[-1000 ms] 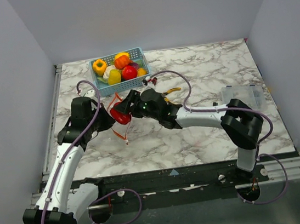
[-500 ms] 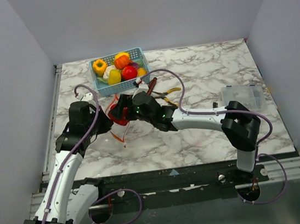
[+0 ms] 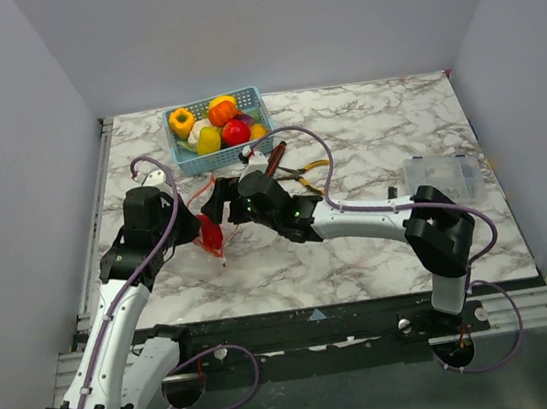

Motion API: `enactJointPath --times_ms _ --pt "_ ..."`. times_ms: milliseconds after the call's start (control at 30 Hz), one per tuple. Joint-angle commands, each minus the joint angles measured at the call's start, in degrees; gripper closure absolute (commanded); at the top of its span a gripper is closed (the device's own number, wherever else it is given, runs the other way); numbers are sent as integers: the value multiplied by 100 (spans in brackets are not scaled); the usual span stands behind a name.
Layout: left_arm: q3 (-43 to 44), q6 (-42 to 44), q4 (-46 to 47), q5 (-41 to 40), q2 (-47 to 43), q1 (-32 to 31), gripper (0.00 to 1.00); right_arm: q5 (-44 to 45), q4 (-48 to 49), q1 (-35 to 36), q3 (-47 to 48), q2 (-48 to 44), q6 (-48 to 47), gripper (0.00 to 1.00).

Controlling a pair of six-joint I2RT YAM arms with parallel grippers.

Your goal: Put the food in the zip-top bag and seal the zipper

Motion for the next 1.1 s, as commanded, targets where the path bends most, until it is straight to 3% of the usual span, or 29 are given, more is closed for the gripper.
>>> enactJointPath --times_ms 0,433,700,833,900,933,1000,1067 --pt "-44 -38 128 -149 -136 28 100 235 -97 50 35 -241 -201 17" --pt "28 -186 -93 -706 -146 124 100 -733 -143 53 112 -849 -721 20" --pt "-194 -221 329 -593 -849 168 100 -67 -459 52 -38 -920 -884 20" --pt "-103 -399 146 -603 -752 168 100 136 -515 88 -15 -610 -857 21" --pt "-20 -566 -64 -703 -700 169 100 -116 -552 93 255 -391 -909 30" --pt "58 -717 -216 -918 -693 168 100 -260 -547 114 379 -314 -896 37" --pt "330 -1080 -698 -1460 -716 170 100 -498 -536 230 715 -178 -925 64" --pt "613 -1423 -1108 -1814 -863 168 100 -559 -545 413 1052 -63 -1015 73"
